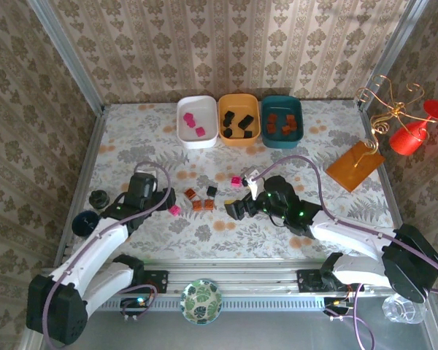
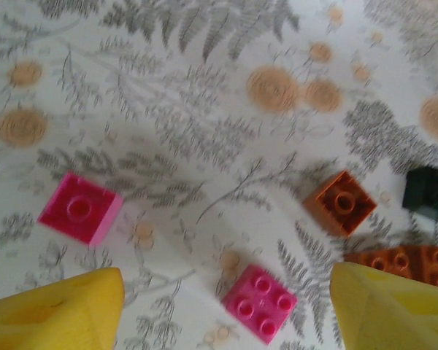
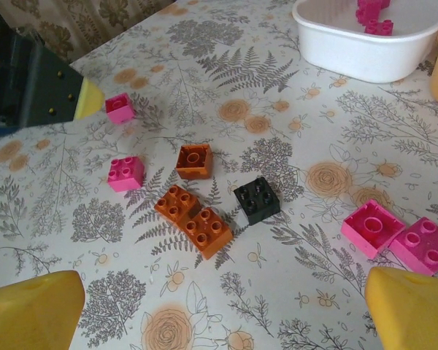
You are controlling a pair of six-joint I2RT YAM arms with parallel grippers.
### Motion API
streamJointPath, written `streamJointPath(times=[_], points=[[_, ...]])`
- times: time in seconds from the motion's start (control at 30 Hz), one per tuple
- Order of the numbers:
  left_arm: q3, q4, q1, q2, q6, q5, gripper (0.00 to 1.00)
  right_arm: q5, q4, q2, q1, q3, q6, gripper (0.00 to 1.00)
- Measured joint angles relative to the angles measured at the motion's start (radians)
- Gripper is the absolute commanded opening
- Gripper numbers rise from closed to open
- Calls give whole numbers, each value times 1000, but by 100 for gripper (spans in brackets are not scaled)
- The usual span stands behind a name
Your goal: Sort the legos into containers by color
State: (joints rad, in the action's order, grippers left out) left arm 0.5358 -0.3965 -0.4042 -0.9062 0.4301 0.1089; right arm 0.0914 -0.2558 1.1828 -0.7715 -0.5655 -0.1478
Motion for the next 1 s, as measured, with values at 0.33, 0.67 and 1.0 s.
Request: streamJointPath(times=[0.33, 0.67, 1.0], points=[[-26, -10, -12, -99, 30, -54, 76, -8, 2, 19, -3, 0, 2, 100], [-25, 85, -97, -293, -2, -97, 72, -28, 8, 20, -4, -1, 14, 100], [23, 136, -135, -424, -69, -59, 69, -39, 14, 24, -4, -5, 14, 100]])
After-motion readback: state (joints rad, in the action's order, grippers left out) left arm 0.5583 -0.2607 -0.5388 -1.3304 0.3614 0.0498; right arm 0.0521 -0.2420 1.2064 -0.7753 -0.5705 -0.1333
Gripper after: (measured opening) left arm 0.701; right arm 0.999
